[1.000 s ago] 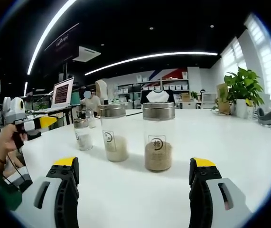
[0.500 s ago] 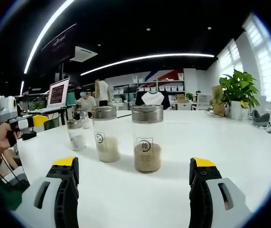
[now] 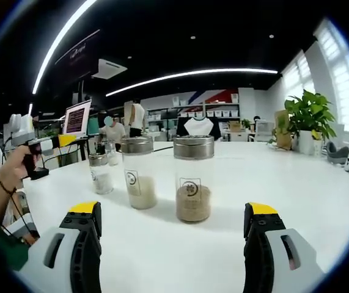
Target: Rotate the seasoning bottle until the label or dispensing opening points toward the visible target arrow and the bottle remains upright within the marked orientation range
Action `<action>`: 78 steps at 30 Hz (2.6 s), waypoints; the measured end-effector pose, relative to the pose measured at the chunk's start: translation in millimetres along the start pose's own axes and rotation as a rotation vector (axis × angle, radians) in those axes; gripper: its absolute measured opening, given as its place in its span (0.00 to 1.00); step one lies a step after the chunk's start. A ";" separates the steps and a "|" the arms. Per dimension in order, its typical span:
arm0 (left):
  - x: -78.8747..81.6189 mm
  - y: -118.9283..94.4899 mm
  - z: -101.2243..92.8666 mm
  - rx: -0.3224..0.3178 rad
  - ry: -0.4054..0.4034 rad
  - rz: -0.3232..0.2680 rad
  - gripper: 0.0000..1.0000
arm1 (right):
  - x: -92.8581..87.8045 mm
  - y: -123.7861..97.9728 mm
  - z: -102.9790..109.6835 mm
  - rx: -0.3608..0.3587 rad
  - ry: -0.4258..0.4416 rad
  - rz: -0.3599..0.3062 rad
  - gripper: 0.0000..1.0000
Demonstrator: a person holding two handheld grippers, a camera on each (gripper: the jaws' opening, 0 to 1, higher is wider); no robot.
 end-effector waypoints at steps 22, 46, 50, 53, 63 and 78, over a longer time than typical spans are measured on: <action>-16.4 79.2 41.3 0.058 -0.039 0.061 0.48 | -2.8 2.1 -0.3 0.008 0.013 0.012 0.99; -45.4 146.1 86.0 0.108 -0.028 0.078 0.49 | -4.8 4.5 -4.8 -0.002 0.018 0.026 0.99; -50.2 155.6 90.7 0.116 -0.043 0.100 0.49 | -2.8 3.2 -2.9 0.005 0.023 0.015 0.99; -51.4 160.1 92.9 0.109 -0.060 0.099 0.47 | -3.3 3.5 -2.9 0.005 0.022 0.018 0.99; -50.1 163.3 91.2 0.083 -0.056 0.089 0.33 | -4.2 4.8 -2.7 0.005 0.026 0.024 0.99; -49.4 162.3 92.3 0.073 -0.054 0.073 0.32 | -6.4 7.2 2.9 0.017 0.017 0.040 0.99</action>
Point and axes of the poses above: the point that each gripper's makers call its tool centre point, and the gripper's own axes: y roughly forward along the fingers, z roughly to its left, x roughly out of its top, the point moved 3 cm from there along -y, roughly backward along the fingers, and after that the axes turned 7 degrees about z, right-handed, at the moved point
